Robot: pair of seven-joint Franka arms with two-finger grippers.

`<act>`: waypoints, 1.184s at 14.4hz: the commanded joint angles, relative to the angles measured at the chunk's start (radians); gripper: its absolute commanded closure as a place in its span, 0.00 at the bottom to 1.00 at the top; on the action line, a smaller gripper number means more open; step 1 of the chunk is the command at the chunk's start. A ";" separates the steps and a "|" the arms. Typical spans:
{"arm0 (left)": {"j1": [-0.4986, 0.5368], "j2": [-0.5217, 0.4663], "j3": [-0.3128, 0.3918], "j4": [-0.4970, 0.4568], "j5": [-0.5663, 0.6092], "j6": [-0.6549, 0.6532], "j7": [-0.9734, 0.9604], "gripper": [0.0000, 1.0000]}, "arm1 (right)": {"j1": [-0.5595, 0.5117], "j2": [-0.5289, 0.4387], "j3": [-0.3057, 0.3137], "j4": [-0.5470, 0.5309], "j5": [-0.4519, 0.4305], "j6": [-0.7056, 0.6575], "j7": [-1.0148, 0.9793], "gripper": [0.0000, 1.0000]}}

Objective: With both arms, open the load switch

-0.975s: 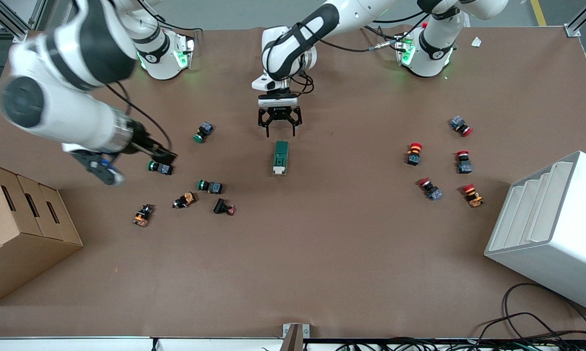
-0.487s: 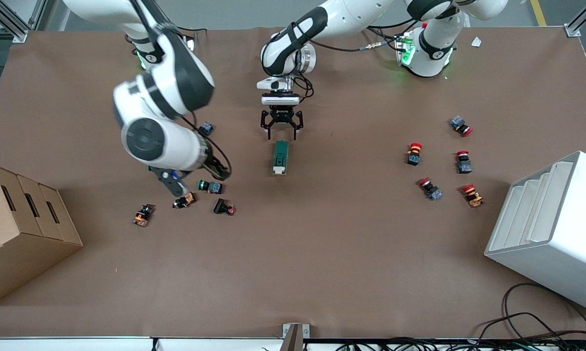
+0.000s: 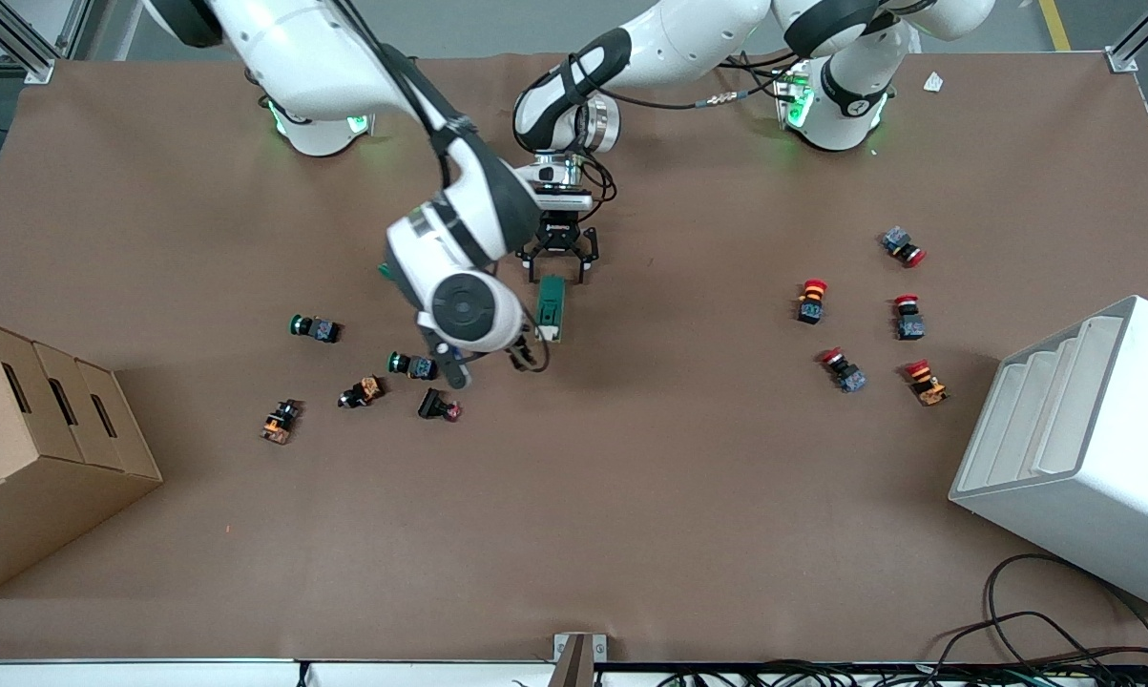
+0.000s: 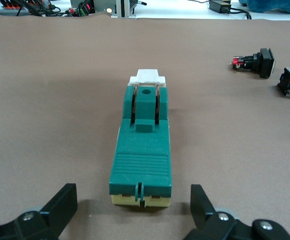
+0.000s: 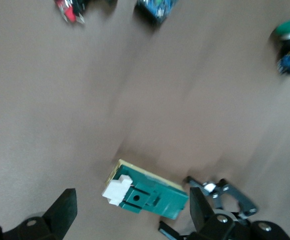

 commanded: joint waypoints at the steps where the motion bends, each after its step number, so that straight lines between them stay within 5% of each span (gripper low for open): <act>1: -0.012 0.021 0.004 0.021 0.019 -0.015 -0.017 0.01 | 0.023 0.064 -0.008 0.042 0.016 0.014 0.064 0.00; 13: -0.016 0.032 0.006 0.021 0.019 -0.015 -0.014 0.01 | 0.072 0.118 -0.008 0.033 0.016 -0.001 0.125 0.00; 17: -0.018 0.032 0.006 0.021 0.019 -0.016 -0.013 0.01 | 0.078 0.106 0.002 0.060 0.016 -0.128 0.133 0.00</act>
